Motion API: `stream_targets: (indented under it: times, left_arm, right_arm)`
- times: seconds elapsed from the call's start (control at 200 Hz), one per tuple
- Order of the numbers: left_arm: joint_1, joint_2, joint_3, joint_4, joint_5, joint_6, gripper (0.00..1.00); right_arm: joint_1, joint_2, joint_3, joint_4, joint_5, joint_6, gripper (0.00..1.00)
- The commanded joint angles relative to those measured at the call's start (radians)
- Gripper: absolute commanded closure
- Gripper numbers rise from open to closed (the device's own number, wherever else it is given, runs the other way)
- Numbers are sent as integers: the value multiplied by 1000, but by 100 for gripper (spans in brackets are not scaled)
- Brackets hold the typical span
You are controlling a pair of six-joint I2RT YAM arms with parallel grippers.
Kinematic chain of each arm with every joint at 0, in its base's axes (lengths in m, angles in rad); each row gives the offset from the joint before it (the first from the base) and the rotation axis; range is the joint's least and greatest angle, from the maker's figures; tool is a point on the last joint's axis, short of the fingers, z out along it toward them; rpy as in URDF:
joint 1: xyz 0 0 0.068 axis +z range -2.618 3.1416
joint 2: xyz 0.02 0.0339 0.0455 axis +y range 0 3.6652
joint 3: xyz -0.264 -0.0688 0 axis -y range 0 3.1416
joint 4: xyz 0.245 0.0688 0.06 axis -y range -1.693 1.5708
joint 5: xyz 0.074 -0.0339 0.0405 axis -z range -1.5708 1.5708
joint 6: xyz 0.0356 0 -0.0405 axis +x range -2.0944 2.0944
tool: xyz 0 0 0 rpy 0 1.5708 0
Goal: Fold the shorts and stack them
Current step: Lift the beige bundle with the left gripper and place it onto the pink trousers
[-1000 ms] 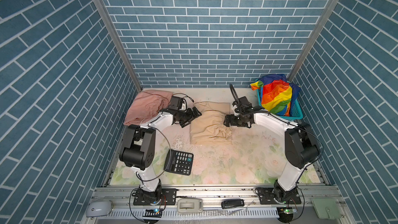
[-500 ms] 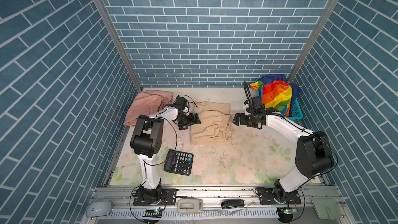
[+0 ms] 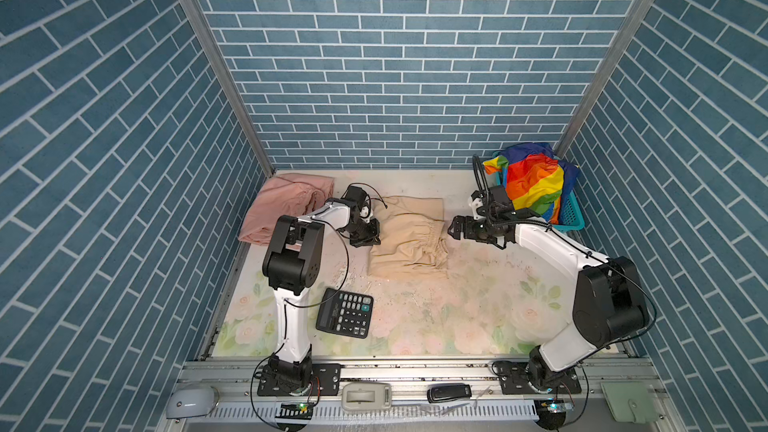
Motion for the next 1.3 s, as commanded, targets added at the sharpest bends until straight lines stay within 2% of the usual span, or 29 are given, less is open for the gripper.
stream_targets:
  times: [0.0,0.07,0.16,0.275,0.395,0.485,0.745,0.98,1.2,1.295]
  left_arm:
    - [7,-1,131,-208,-148,108,100]
    - [17,13,257,-360,-284,166,100]
    - [19,63,463,-569,-518,231,100]
    - [18,116,672,-726,-772,277,100]
    - [21,160,825,-809,-954,314,100]
    - [30,191,916,-859,-1029,331,100]
    - [78,150,953,-823,-1105,374,100]
    - [127,109,951,-772,-1108,433,100]
    - [178,65,955,-696,-1076,476,100]
    - [218,62,952,-672,-1014,497,100]
  right_arm:
    - [2,-35,-22,40,-40,38,1]
    - [8,-22,-27,72,-76,61,1]
    - [31,-1,-17,90,-86,71,2]
    - [68,39,14,107,-97,77,2]
    - [105,88,65,108,-110,79,2]
    - [134,125,116,102,-121,76,2]
    - [206,264,283,89,-161,73,2]
    - [229,358,390,76,-206,72,2]
    - [228,396,443,49,-218,59,2]
    - [228,411,461,44,-222,58,2]
